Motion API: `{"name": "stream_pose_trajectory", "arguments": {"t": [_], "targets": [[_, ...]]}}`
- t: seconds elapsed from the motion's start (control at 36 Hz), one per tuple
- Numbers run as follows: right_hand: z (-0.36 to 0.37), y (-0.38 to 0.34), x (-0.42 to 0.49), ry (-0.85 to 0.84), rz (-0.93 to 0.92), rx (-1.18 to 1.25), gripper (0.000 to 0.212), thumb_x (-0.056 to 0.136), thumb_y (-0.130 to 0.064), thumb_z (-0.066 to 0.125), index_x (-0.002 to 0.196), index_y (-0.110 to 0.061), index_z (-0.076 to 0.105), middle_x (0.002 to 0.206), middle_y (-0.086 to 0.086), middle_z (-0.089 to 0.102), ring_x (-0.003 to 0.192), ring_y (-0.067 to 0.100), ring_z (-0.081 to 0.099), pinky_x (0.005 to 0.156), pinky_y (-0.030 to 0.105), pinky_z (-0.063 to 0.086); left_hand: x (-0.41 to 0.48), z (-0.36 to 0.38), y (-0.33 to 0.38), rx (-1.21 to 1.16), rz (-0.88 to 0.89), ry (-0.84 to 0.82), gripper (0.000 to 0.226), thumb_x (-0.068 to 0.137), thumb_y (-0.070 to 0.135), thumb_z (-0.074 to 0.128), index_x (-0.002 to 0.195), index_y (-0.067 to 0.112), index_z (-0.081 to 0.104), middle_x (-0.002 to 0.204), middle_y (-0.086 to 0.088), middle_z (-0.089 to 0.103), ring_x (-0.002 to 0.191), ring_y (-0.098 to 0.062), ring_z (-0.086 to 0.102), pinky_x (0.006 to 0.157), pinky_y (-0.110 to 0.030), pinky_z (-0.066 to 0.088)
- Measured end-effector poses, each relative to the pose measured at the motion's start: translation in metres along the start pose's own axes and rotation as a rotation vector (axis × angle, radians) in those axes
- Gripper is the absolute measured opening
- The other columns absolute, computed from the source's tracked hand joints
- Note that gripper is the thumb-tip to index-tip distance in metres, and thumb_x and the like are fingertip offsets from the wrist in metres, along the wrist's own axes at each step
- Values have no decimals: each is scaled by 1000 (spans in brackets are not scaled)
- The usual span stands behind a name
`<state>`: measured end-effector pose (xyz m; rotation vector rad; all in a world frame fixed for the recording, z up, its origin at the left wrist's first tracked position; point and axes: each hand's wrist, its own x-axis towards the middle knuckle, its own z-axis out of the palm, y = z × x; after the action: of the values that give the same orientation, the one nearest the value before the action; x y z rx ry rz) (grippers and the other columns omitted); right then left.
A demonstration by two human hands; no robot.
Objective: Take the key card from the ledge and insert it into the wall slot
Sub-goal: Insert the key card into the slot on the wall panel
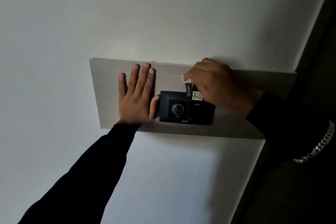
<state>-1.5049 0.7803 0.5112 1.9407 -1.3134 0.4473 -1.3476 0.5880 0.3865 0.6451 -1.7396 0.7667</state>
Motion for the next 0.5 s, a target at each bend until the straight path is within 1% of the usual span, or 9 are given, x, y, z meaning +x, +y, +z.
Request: {"name": "stream_pose_trajectory", "arguments": {"t": [0.06,0.11,0.22,0.31,0.42,0.5], "targets": [[6,-5,-5,109,72,61,29,76,11,54,94,-3,71,82,15,71,74,35,61,67,42,52,0,-2,0,-3,-4,-4,68,97,44,28,157,12,21,167,-6,16,156,-29,15,124,-57,9],[12,-10,-8,208,189,121,30,73,11,53,92,-3,72,82,15,70,77,35,61,68,43,52,1,-3,1,-10,-7,-13,68,97,44,28,157,12,21,166,-7,19,155,-29,15,123,-58,12],[21,-19,-10,364,373,183,24,75,7,54,88,-2,71,85,16,66,79,32,62,68,42,52,1,-6,2,-17,-15,-19,67,97,43,28,157,12,22,165,-7,20,155,-29,16,122,-60,15],[25,-25,-8,423,452,210,22,77,6,55,90,1,71,87,17,64,77,31,62,68,39,52,1,-6,3,-22,-19,-25,67,97,43,28,157,12,21,165,-7,20,155,-29,15,122,-61,16],[28,-27,-2,486,552,272,19,77,2,57,89,1,72,88,18,65,72,30,63,67,44,54,2,-7,3,-23,-21,-27,67,97,43,28,157,12,21,164,-8,21,155,-30,16,120,-63,20],[29,-28,1,524,630,321,17,76,-2,61,89,-2,73,89,15,69,71,27,67,69,43,57,1,-7,3,-25,-20,-25,67,97,43,28,157,12,20,165,-8,20,155,-30,16,120,-63,20]]}}
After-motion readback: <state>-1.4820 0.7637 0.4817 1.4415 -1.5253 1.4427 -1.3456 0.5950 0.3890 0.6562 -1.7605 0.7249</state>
